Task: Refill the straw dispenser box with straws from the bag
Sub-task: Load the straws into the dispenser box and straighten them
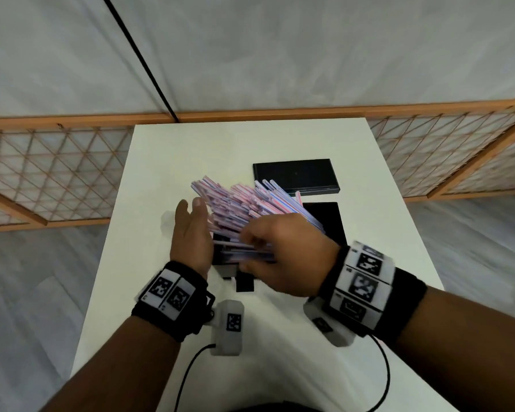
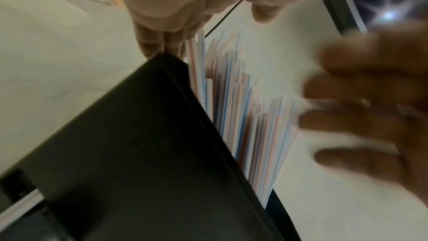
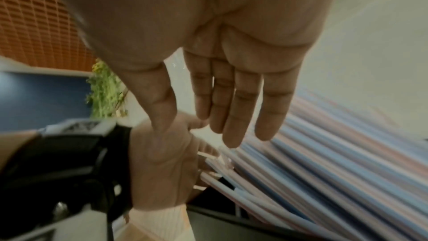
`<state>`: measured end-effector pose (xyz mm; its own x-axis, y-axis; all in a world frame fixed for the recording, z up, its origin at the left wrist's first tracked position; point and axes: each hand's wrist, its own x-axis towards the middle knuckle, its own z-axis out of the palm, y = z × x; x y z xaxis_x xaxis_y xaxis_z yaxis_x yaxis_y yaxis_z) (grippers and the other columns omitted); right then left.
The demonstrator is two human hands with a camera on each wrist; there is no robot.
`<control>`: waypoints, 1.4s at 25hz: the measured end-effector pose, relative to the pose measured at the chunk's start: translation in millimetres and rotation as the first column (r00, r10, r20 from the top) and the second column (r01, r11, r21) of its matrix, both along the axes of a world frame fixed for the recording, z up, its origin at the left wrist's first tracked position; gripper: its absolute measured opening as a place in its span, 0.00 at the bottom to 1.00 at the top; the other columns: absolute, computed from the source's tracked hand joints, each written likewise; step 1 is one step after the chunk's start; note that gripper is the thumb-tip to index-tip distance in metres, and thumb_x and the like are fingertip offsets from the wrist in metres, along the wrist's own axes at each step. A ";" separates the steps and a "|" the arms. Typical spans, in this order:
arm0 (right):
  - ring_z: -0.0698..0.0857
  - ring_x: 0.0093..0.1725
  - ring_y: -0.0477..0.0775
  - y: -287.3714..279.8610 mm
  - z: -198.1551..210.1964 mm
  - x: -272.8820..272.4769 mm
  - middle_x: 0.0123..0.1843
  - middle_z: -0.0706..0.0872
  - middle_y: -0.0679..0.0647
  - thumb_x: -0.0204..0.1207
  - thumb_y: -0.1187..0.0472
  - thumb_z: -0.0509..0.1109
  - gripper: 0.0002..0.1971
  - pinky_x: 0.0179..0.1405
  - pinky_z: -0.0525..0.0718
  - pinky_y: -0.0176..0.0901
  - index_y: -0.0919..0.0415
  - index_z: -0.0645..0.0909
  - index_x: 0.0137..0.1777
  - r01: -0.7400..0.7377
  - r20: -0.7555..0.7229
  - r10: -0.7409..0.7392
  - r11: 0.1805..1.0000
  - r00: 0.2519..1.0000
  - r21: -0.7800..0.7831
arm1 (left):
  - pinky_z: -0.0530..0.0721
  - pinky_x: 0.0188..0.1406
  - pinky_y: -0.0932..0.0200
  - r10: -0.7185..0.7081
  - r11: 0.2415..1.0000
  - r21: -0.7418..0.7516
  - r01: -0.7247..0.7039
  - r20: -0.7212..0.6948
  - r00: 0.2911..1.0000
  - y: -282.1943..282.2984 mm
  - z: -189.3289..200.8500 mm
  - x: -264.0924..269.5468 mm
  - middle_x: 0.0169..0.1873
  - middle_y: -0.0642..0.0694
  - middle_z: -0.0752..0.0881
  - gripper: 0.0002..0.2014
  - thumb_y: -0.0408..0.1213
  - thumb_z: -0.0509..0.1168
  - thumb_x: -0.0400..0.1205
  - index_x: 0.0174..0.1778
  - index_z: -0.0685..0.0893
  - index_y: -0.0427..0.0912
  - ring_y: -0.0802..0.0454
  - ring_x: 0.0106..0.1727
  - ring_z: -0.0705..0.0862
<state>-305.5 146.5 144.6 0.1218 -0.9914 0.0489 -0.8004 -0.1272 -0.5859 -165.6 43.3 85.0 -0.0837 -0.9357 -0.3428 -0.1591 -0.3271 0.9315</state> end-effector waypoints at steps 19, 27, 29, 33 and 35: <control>0.81 0.36 0.51 46.0 -65.4 -47.1 0.35 0.81 0.46 0.71 0.48 0.75 0.12 0.37 0.77 0.42 0.50 0.76 0.37 0.201 -0.110 -0.175 0.930 0.978 0.306 | 0.78 0.73 0.36 -0.029 0.992 0.123 0.031 -0.017 0.999 34.1 -5.3 -1.9 0.71 0.45 0.82 0.62 0.88 0.56 0.55 0.80 0.66 0.50 0.42 0.69 0.83; 0.86 0.53 0.57 -3.1 -67.8 -29.8 0.45 0.82 0.52 0.66 0.28 0.68 0.27 0.49 0.84 0.45 0.52 0.78 0.48 0.159 -0.432 0.149 0.786 0.890 0.598 | 0.85 0.64 0.35 -0.012 0.984 0.173 0.026 -0.080 0.997 21.4 -6.5 -6.2 0.57 0.47 0.89 0.50 0.82 0.60 0.64 0.71 0.73 0.46 0.45 0.57 0.89; 0.85 0.55 0.58 -8.3 -66.8 -29.1 0.47 0.82 0.53 0.68 0.30 0.69 0.27 0.49 0.81 0.45 0.53 0.80 0.52 0.154 -0.440 0.178 0.771 0.880 0.618 | 0.86 0.63 0.36 -0.003 0.984 0.177 0.019 -0.093 0.996 21.0 -10.5 -4.8 0.54 0.48 0.88 0.42 0.76 0.61 0.65 0.67 0.73 0.48 0.46 0.56 0.89; 0.86 0.48 0.56 -17.9 -63.3 -23.7 0.43 0.86 0.50 0.65 0.34 0.72 0.24 0.45 0.83 0.43 0.54 0.83 0.49 0.161 -0.395 0.172 0.716 0.903 0.680 | 0.86 0.62 0.33 -0.009 0.988 0.153 0.029 -0.133 0.991 20.9 -18.4 -1.6 0.51 0.48 0.88 0.29 0.72 0.64 0.68 0.55 0.74 0.56 0.45 0.55 0.89; 0.86 0.43 0.54 -21.8 -61.5 -22.2 0.40 0.89 0.49 0.61 0.34 0.73 0.23 0.41 0.82 0.41 0.53 0.86 0.43 0.177 -0.396 0.196 0.662 0.897 0.728 | 0.89 0.59 0.38 0.002 0.989 0.147 0.024 -0.176 0.984 20.9 -20.5 -3.4 0.50 0.49 0.88 0.24 0.65 0.66 0.76 0.60 0.74 0.52 0.49 0.51 0.90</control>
<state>-327.7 124.7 83.1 -0.0460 -0.6678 -0.7429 -0.9778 0.1824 -0.1034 -169.0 64.2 64.6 -0.1648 -0.8741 -0.4569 -0.0021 -0.4629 0.8864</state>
